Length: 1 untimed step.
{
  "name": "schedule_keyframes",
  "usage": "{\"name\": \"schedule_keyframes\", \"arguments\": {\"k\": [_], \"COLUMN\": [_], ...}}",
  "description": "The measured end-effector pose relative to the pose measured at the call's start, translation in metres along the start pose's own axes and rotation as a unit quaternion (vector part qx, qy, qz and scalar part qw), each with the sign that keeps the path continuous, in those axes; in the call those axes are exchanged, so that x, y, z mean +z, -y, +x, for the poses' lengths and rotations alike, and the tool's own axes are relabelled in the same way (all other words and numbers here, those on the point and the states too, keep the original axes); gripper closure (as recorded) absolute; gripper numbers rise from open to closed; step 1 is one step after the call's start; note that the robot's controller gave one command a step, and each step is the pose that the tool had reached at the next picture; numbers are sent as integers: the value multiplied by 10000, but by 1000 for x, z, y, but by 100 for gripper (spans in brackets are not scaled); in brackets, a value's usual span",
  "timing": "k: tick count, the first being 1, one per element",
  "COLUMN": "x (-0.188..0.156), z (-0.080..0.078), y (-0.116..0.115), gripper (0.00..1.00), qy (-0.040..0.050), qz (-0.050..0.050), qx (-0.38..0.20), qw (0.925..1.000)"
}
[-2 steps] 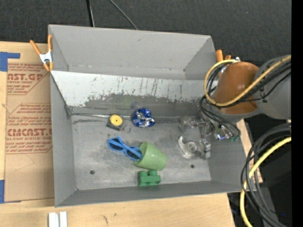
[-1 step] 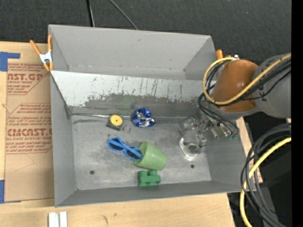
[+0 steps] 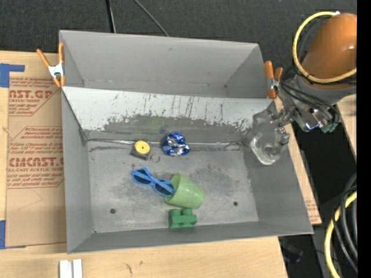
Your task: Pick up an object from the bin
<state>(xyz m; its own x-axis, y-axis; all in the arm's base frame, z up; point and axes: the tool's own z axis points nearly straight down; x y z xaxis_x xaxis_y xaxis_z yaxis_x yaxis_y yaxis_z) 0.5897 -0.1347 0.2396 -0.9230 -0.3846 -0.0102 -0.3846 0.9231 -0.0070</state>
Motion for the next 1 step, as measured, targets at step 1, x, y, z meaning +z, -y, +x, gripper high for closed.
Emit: {"name": "schedule_keyframes", "arguments": {"k": [1], "x": [-52], "z": [-2], "y": [10], "gripper": [100], "qy": [-11], "qz": [-12], "qx": [435], "qw": [9991]}}
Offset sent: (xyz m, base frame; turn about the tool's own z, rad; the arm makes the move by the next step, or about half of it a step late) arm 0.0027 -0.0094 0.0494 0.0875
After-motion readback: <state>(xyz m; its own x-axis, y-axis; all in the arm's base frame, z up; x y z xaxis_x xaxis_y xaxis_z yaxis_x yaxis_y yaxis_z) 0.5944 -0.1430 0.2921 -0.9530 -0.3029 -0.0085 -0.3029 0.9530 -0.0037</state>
